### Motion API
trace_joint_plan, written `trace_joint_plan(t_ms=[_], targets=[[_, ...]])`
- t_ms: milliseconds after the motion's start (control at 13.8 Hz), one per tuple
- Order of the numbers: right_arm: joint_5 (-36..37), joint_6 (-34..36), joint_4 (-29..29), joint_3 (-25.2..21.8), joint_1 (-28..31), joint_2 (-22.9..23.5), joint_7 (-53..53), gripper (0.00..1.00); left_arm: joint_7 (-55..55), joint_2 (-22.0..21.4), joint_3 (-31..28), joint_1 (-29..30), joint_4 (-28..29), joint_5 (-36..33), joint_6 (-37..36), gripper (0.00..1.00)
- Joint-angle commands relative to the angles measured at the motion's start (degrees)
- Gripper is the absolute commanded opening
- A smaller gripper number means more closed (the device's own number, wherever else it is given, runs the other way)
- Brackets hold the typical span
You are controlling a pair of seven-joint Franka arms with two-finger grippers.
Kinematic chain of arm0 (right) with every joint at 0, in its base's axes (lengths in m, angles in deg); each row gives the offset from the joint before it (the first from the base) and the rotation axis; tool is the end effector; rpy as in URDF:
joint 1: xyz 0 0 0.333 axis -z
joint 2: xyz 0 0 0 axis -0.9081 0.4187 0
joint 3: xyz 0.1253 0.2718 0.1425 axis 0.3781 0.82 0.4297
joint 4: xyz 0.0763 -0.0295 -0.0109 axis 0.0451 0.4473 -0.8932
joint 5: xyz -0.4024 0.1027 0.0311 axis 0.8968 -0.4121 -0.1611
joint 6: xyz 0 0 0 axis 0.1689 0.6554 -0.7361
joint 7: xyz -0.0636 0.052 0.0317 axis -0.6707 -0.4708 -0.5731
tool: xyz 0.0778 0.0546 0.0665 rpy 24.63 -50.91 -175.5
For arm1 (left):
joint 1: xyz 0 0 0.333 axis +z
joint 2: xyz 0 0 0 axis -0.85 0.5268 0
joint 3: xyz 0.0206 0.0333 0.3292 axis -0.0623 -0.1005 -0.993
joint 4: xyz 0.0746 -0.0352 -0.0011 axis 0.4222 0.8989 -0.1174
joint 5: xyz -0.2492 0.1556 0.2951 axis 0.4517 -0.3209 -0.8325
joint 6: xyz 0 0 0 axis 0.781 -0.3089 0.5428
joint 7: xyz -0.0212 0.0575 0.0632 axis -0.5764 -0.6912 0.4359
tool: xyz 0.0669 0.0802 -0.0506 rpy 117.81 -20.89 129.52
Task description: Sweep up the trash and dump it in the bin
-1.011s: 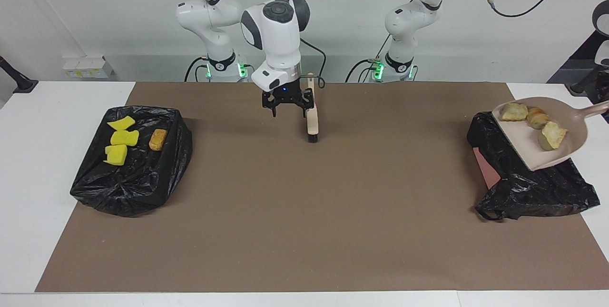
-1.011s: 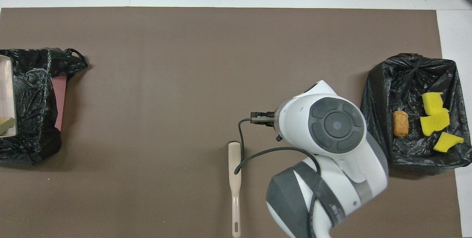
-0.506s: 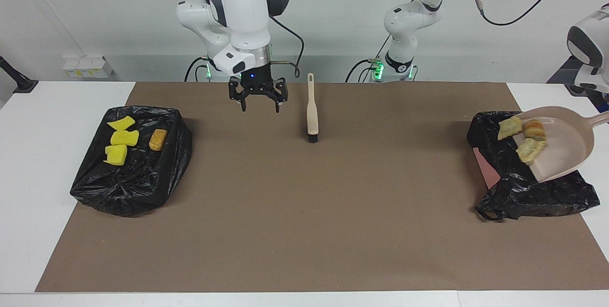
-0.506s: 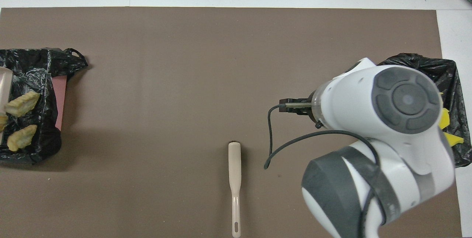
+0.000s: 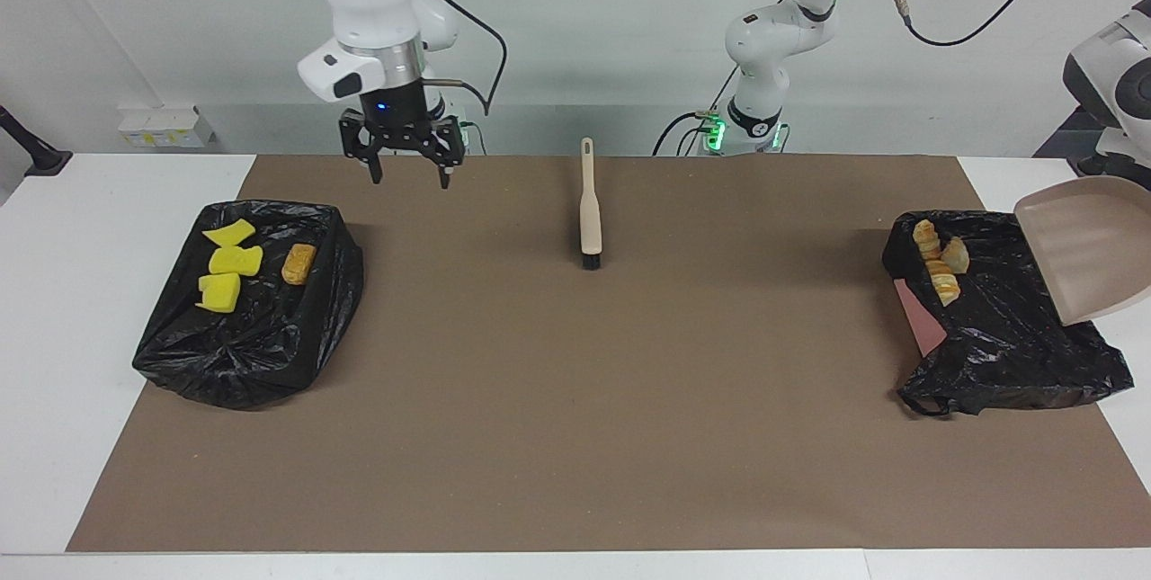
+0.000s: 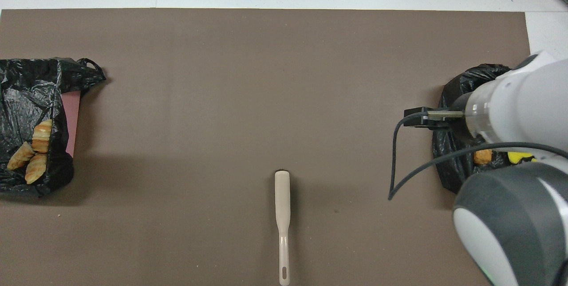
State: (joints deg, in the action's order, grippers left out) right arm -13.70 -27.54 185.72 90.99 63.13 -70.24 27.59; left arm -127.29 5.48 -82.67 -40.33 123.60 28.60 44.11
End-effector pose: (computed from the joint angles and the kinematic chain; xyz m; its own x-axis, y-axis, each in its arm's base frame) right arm 0.5497 0.1111 0.6173 0.9895 -0.0984 0.1056 -0.1028 -0.9940 0.0362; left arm 0.6293 0.2661 0.5718 -0.1632 -0.5169 -0.8403 -0.9866 0.0806 0.1420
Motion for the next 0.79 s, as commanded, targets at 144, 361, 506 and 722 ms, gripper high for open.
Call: trace_joint_plan(t_ms=[144, 361, 506, 722], targets=[[0.0, 8.7, -6.9, -8.4, -0.2, 0.1, 11.1, 1.0, 0.8, -1.9, 0.0, -2.9, -0.3, -1.3, -3.6, 0.0], [-0.4, 12.6, -9.2, -12.4, -0.3, -0.2, 14.8, 1.0, 1.1, -2.6, 0.4, -5.7, -1.5, 4.7, -8.5, 0.0], [-0.3, 11.9, -8.3, -13.4, -0.4, -1.4, 15.5, 1.0, 1.5, -2.6, 0.3, -7.2, -2.8, 10.1, -12.7, 0.0], [-0.3, 11.0, -8.5, -13.6, 0.2, -1.2, 15.9, 1.0, 11.3, -3.8, 1.5, -10.0, -2.8, 15.8, -18.5, 0.0]])
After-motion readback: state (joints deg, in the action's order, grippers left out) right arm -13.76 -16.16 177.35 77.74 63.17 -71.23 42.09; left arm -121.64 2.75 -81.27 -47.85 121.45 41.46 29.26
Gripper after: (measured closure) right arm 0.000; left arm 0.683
